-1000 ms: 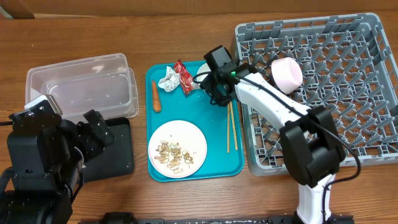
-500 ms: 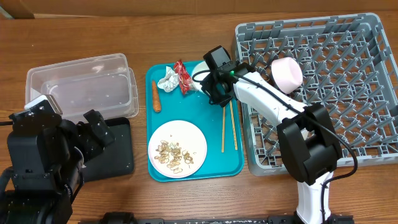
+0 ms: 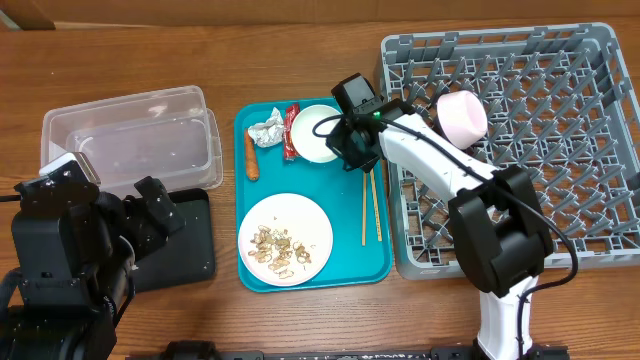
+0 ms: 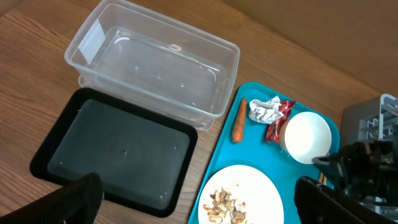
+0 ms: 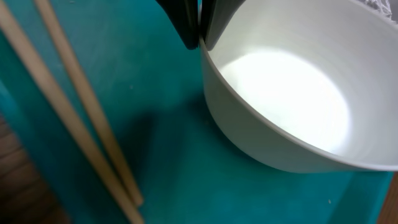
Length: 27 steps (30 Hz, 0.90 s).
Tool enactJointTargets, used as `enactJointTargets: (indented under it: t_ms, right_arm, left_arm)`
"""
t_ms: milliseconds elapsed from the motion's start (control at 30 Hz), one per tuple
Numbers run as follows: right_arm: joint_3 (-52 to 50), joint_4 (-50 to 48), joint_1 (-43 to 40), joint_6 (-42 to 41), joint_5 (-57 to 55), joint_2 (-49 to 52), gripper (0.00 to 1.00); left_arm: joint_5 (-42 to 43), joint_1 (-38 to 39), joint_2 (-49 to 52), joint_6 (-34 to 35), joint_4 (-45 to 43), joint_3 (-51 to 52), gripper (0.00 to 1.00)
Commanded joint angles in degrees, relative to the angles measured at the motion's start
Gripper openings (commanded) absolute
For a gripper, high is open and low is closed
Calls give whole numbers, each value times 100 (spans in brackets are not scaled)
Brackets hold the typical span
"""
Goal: Sort waste into correct bins and load items into the dishwasher
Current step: 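Grasp the white bowl rim with the right gripper, then carry the white bowl into the dish rack and open the right gripper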
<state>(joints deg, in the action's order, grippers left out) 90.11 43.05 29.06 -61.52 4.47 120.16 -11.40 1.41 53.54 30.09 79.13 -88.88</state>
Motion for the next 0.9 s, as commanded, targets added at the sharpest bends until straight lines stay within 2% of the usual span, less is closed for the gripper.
enactJointTargets:
  t_ms: [0, 100, 267, 467, 567, 667, 867]
  right_arm:
    - [-33, 81, -170, 614, -807, -669, 4]
    - [-33, 245, -170, 1150, -1565, -1252, 4]
    - [-33, 483, -170, 2647, -3088, -2164, 4]
    - [-33, 992, -273, 3344, -6970, -2695, 4]
    - [-37, 1016, -560, 3947, -8437, -2653, 4]
    - [-42, 1025, -920, 4227, -9001, -2616, 4]
    - [-103, 1016, -1718, 4197, -8489, -2570, 4]
  left_arm:
    - [-81, 11, 9, 76, -4, -42, 100]
    - [-81, 11, 9, 79, -4, -42, 100]
    - [-81, 11, 9, 79, -2, -42, 100]
    - [-81, 11, 9, 76, -2, -42, 100]
    - [-81, 11, 9, 79, -2, -42, 100]
    - [-81, 11, 9, 76, -4, -42, 100]
    - [-81, 11, 9, 79, -4, -42, 100]
